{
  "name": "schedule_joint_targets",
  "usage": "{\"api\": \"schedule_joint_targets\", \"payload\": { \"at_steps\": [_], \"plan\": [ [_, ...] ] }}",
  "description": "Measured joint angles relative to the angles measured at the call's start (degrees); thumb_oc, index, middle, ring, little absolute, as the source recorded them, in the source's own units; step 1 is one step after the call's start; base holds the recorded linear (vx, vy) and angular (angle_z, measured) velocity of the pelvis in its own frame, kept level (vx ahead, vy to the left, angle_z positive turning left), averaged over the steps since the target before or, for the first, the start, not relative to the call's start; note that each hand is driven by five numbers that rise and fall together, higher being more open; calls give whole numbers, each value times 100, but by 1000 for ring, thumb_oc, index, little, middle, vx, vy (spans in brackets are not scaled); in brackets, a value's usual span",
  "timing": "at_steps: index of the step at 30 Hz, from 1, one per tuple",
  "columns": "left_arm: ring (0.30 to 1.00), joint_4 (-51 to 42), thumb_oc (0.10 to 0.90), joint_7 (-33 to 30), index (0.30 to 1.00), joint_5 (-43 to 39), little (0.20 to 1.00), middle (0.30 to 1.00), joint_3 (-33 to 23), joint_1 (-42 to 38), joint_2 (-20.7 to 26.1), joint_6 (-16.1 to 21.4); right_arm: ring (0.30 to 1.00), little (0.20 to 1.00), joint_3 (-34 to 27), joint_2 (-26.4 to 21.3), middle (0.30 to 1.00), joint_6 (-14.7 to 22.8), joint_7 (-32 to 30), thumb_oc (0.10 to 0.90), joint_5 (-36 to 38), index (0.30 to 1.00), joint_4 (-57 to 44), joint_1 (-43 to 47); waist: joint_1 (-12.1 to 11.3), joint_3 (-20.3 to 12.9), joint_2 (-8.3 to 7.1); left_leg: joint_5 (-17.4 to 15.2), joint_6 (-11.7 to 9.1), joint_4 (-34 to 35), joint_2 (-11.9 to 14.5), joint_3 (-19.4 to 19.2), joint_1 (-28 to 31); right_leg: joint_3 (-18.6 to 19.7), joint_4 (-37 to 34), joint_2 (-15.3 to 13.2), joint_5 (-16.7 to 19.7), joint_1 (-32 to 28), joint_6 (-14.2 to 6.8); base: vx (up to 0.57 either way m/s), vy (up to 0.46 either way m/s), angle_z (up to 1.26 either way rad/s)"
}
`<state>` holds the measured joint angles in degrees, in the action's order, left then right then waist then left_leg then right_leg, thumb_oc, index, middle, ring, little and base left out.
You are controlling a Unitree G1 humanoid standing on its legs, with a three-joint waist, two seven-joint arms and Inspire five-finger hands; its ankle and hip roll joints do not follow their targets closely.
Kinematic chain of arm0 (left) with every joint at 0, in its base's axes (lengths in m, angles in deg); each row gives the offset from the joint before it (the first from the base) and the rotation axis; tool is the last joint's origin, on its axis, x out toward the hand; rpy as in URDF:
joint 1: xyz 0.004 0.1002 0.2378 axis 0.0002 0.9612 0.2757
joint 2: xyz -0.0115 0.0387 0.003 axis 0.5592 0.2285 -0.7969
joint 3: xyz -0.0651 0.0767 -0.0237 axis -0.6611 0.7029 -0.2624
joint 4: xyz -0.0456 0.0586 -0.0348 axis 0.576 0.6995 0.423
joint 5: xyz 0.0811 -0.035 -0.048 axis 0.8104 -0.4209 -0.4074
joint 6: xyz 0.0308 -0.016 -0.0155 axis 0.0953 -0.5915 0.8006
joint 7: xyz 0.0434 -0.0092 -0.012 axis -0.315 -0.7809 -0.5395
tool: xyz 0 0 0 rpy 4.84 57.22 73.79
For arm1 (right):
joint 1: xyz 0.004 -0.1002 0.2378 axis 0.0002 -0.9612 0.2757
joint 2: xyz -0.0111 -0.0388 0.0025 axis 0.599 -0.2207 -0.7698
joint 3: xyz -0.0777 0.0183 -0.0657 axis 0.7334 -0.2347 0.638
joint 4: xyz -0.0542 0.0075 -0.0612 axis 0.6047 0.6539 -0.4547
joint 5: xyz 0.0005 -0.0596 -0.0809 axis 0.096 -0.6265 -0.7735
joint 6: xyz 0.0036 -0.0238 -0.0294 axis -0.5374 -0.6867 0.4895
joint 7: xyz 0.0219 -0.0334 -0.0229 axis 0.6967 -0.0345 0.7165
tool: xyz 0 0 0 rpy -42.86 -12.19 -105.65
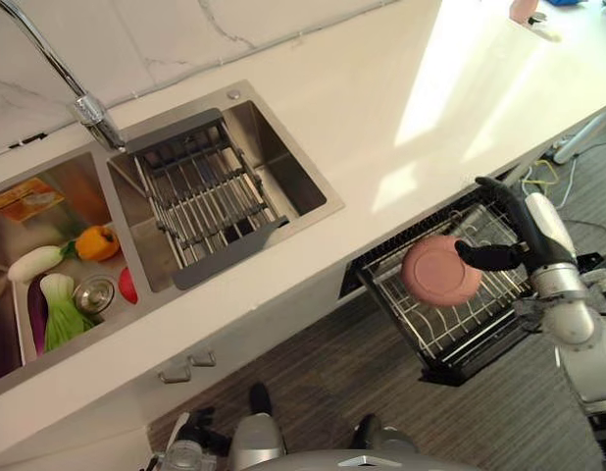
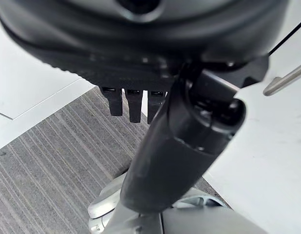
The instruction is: Place the dishes in the dishwasher.
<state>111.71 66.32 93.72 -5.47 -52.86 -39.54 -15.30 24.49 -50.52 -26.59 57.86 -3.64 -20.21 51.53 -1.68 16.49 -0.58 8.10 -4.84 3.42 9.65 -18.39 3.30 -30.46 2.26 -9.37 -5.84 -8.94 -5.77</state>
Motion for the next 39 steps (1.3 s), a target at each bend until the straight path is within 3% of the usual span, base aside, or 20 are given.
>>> {"api": "schedule_joint_targets", "payload": {
  "at_steps": [3,8,9,11,15,19,20,21,27,29,30,32,36,39],
  "plan": [
    [900,1,800,38,900,-16,900,900,-7,26,47,-10,900,900,-444,-12,900,0,-48,800,-21,900,-5,-17,38,-33,-55,0,0,0,6,-17,15,70,8,0,1,27,1,19,4,-10],
    [900,-4,800,44,900,-39,900,900,-115,72,99,-127,900,900,-1035,-203,900,-285,-248,800,-996,900,628,-409,60,-156,-173,-1,-1,7,4,-102,40,173,32,-17,2,80,0,15,4,-11],
    [900,-5,800,48,900,-39,900,900,-116,78,112,-131,900,900,-1091,-193,900,-432,-279,800,-1117,900,774,-430,67,-178,-191,-2,-2,15,5,-125,39,199,30,-16,2,102,0,-13,2,-9],
    [900,-43,800,47,900,-40,900,900,-141,103,124,-242,900,900,-1609,287,900,-1099,-601,800,-1542,900,1499,-492,75,-261,-218,-2,-1,20,-1,-131,37,209,33,-18,2,113,1,-8,1,-3],
    [900,-66,800,56,900,-39,900,900,-141,95,116,-378,900,900,-1723,821,900,-1707,-982,800,-1745,900,2548,-637,136,-331,-164,-2,-1,23,1,-126,15,208,36,-14,2,129,1,0,0,0],
    [900,-70,800,73,900,-40,900,900,-138,82,-19,-440,900,900,-1612,1122,900,-1975,-1063,800,-1690,900,3145,-795,214,-464,82,-2,-2,80,-23,-124,-52,219,34,-25,49,233,-13,-1,3,-1],
    [900,-80,800,73,900,-40,900,900,-125,81,-34,-440,467,467,-1470,1129,467,-1989,-1088,511,-1689,467,3339,-809,214,-474,91,-2,-2,79,-27,-124,-47,218,38,-27,51,229,-17,0,0,0],
    [900,-85,800,73,900,-39,900,900,-94,72,-51,-437,300,300,-1324,1171,300,-2014,-1090,400,-1675,300,3453,-799,216,-485,124,-2,-2,81,-29,-123,-49,220,37,-32,53,236,-20,0,0,0],
    [900,-57,800,4,900,-47,900,900,108,31,-133,-358,300,300,-131,1778,300,-1690,-1395,400,-1365,300,3515,-306,196,-503,308,-2,-2,78,-12,-115,-105,221,11,-18,133,279,-21,-3,5,0],
    [900,-74,800,-66,900,-91,900,900,223,-33,-139,-282,300,300,483,1857,300,-1256,-1603,400,-1057,300,4088,140,160,-424,311,-1,-4,62,-34,-62,-126,182,7,-32,166,249,-36,-17,0,18],
    [900,-107,800,-75,900,-95,900,900,340,-29,-128,-214,300,300,535,1897,300,-1261,-1751,400,-890,300,4518,428,66,-436,396,0,-5,63,-61,14,-136,104,-5,-39,173,204,-51,-14,-6,31],
    [900,-274,800,-96,900,-108,900,900,482,60,-138,-125,300,300,529,1881,300,-1419,-1856,400,-724,300,4561,598,18,-362,428,-2,-7,87,-105,41,-173,46,-20,-81,200,206,-88,-17,-7,24],
    [900,-208,800,-87,900,-195,900,900,579,-6,-139,-40,300,300,878,1722,300,-1331,-1960,400,-718,300,4943,986,-122,-256,467,-2,-6,89,-204,207,-202,-120,-185,-103,321,25,-162,-9,-23,19],
    [900,-182,800,-141,900,-192,900,900,817,-7,-169,99,300,300,990,1852,300,-1412,-2269,400,-153,300,5627,1710,-312,-267,541,5,-20,106,-234,387,-173,-332,-474,-56,420,-233,-200,-25,-24,26]
  ]
}}
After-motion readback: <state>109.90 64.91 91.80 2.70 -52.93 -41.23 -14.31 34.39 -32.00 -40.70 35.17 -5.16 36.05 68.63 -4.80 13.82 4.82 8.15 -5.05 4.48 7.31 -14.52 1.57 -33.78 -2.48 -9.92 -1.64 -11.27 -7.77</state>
